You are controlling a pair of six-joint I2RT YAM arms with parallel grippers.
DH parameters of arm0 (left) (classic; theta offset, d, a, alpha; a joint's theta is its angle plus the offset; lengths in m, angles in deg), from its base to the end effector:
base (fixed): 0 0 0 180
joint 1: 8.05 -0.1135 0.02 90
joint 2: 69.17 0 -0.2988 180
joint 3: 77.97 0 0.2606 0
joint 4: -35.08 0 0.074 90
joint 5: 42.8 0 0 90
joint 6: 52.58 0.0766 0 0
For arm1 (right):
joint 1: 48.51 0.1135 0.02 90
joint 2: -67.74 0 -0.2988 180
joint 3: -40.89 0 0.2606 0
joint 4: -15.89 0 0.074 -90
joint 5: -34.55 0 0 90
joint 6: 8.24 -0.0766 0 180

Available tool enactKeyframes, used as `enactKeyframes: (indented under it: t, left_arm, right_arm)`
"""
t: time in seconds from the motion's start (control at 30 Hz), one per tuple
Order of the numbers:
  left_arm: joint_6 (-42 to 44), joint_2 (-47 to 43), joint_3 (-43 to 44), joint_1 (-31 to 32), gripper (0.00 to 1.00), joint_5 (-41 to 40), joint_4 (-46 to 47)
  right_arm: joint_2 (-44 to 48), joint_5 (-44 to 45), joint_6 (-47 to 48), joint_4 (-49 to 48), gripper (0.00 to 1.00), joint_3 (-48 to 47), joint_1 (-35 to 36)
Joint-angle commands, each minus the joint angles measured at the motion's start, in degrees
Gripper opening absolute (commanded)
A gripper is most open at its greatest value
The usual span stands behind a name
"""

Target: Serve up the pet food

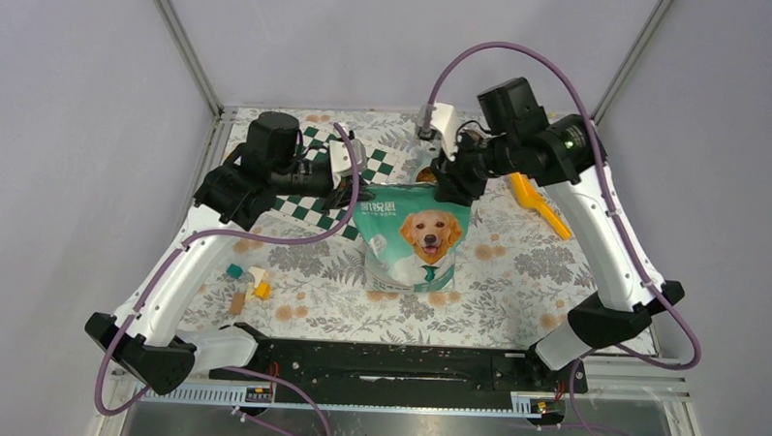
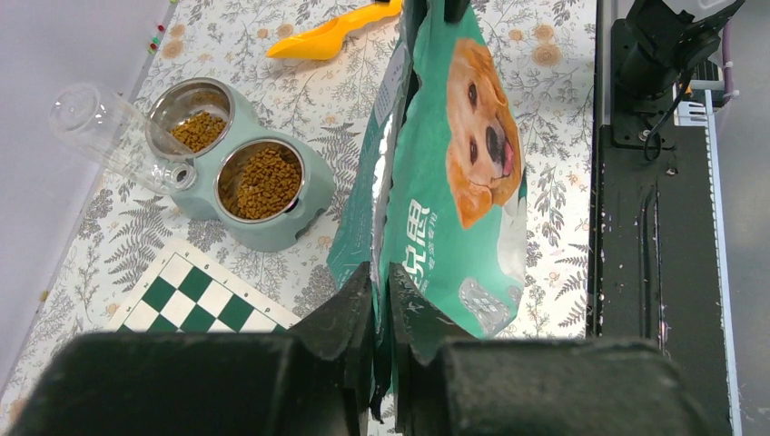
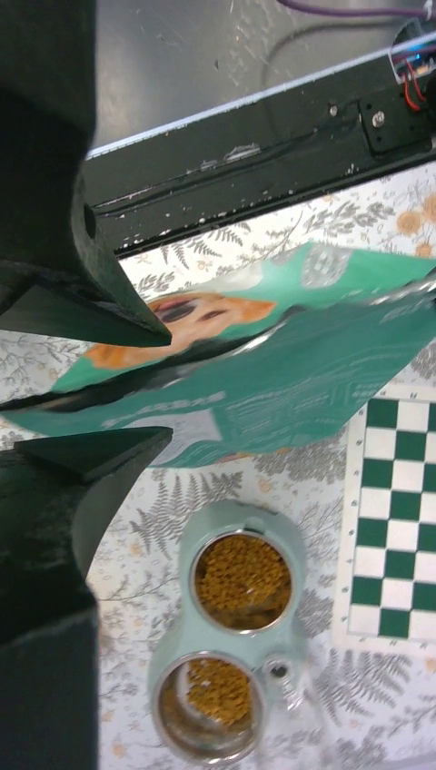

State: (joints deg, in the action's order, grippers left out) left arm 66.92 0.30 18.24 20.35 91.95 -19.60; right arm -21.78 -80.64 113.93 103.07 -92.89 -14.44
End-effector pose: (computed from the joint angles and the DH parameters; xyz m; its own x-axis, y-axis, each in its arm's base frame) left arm 0.2043 -0.1718 0.4504 0.0770 0.3559 -0.9313 0.9731 0.1765 0.1479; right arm 0.2378 0.2002 0.4966 -0.0701 -0.6291 -0.7742 -0.9480 0.2836 -0.1446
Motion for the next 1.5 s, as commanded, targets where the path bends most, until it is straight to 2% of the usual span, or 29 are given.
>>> enactKeyframes:
  t: [0.0,0.13,0.27,0.4,0.43,0.53,0.57,0.7,0.73,0.83,0.9,1.03,1.17,1.33,1.47]
  left_arm:
    - [0.1,-2.2,1.0,-0.2,0.07,-1.4,0.2]
    - [0.2,-2.2,1.0,-0.2,0.01,-1.3,-0.1]
    - [0.1,-2.3,1.2,-0.3,0.00,-1.2,-0.3]
    - [-0.3,-2.4,1.5,-0.6,0.00,-0.6,-0.3]
    - [-0.2,-2.4,1.5,-0.6,0.00,-0.5,-0.3]
    - [0.3,-2.7,0.9,-0.8,0.00,0.0,-0.3]
    - [0.3,-2.8,0.9,-0.8,0.00,0.2,-0.3]
    - [0.3,-2.9,0.7,-0.7,0.01,0.3,-0.3]
    - [0.0,-3.0,0.8,-0.8,0.05,0.2,-0.3]
    - [-0.5,-3.2,0.6,-1.1,0.11,-0.3,-0.3]
    - [-0.4,-3.7,0.2,-1.3,0.12,-0.3,-0.5]
    - [0.0,-4.6,-0.9,-1.6,0.09,-0.1,-0.8]
    - [1.4,-5.0,-1.7,-1.7,0.06,1.3,-1.1]
    - [2.6,-4.7,-2.5,-1.6,0.22,5.1,-0.6]
    - [1.9,-3.8,-3.3,-1.5,0.24,7.3,1.3]
  right_arm:
    - [-4.6,-0.7,-2.2,-1.6,0.46,-5.4,4.8]
    - [-9.3,-1.1,-3.3,-1.5,0.43,-10.5,7.4]
    - [-11.6,-1.2,-3.3,-1.5,0.38,-12.7,8.6]
    - [-11.2,-3.1,-0.2,0.9,0.28,-11.9,9.1]
    - [-10.7,-3.3,0.5,1.3,0.24,-11.0,9.2]
    - [-9.0,-3.7,2.9,2.4,0.01,-8.8,9.6]
    - [-8.9,-3.8,3.4,2.9,0.00,-8.5,9.6]
    - [-9.1,-5.0,2.6,3.5,0.00,-8.8,9.6]
    - [-9.3,-5.1,1.3,2.8,0.00,-8.9,9.6]
    - [-10.1,-6.0,-0.5,1.0,0.25,-9.2,9.8]
    - [-11.0,-6.6,-0.7,0.8,0.31,-10.1,9.9]
    - [-12.1,-7.7,-0.6,0.0,0.31,-10.5,10.2]
    - [-12.6,-8.8,-0.4,-0.5,0.26,-10.8,10.5]
    - [-12.7,-10.0,-1.3,-2.5,0.25,-10.2,10.7]
    - [-12.4,-10.8,-4.1,-6.7,0.28,-8.4,11.5]
